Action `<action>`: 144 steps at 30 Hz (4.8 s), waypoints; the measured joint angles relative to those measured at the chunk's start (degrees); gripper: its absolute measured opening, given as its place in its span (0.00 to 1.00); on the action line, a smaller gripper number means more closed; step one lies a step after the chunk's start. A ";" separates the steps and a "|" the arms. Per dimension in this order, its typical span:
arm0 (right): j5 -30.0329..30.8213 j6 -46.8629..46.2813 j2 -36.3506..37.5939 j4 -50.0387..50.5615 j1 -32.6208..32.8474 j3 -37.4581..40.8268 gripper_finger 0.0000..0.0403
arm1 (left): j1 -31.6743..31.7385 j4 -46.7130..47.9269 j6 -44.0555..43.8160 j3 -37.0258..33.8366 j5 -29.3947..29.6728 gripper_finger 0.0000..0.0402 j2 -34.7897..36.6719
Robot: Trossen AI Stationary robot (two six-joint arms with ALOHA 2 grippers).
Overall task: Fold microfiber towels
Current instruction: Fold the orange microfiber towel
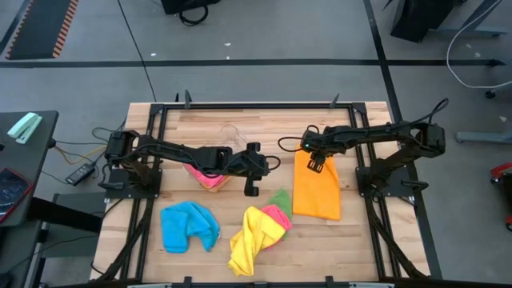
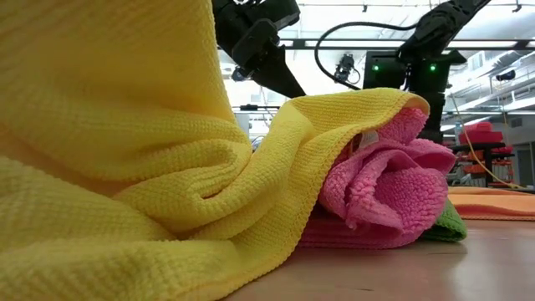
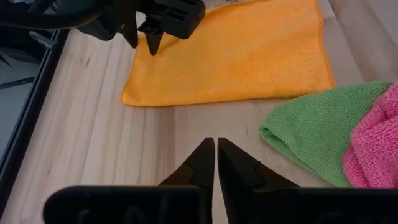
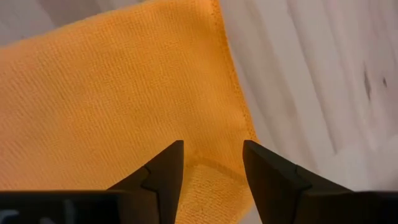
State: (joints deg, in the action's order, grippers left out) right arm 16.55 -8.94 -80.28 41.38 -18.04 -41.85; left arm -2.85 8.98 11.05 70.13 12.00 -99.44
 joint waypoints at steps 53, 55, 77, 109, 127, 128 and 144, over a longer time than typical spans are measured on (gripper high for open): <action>3.02 -9.96 -5.50 18.96 0.04 -3.41 0.02 | 0.00 0.84 0.00 0.00 -0.01 0.06 -0.01; 2.81 -9.98 -5.50 18.90 0.04 -3.41 0.04 | 0.00 0.84 -0.18 0.00 -0.01 0.07 -0.02; 0.39 -16.36 -5.50 33.97 1.28 -9.14 0.39 | 0.00 0.87 -0.42 0.00 -0.01 0.07 -0.02; 8.00 -39.02 -4.88 -6.88 62.38 1.99 0.51 | -0.20 1.58 -2.71 -0.02 -0.01 0.04 -0.02; 14.50 -48.96 -14.43 3.73 73.25 -0.02 0.51 | -0.20 -0.62 -0.75 -0.02 -0.01 0.03 -0.02; 14.43 -48.88 -14.44 4.17 73.50 -0.03 0.50 | -0.20 -0.81 -0.76 -0.02 -0.01 0.03 -0.02; 13.37 -46.31 -12.26 4.52 68.97 0.09 0.02 | -0.93 -8.18 3.36 -0.09 -2.79 0.08 -1.95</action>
State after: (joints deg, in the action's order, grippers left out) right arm 29.92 -55.24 -92.54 45.90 50.93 -41.76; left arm -3.78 0.80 14.41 70.04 9.22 -101.39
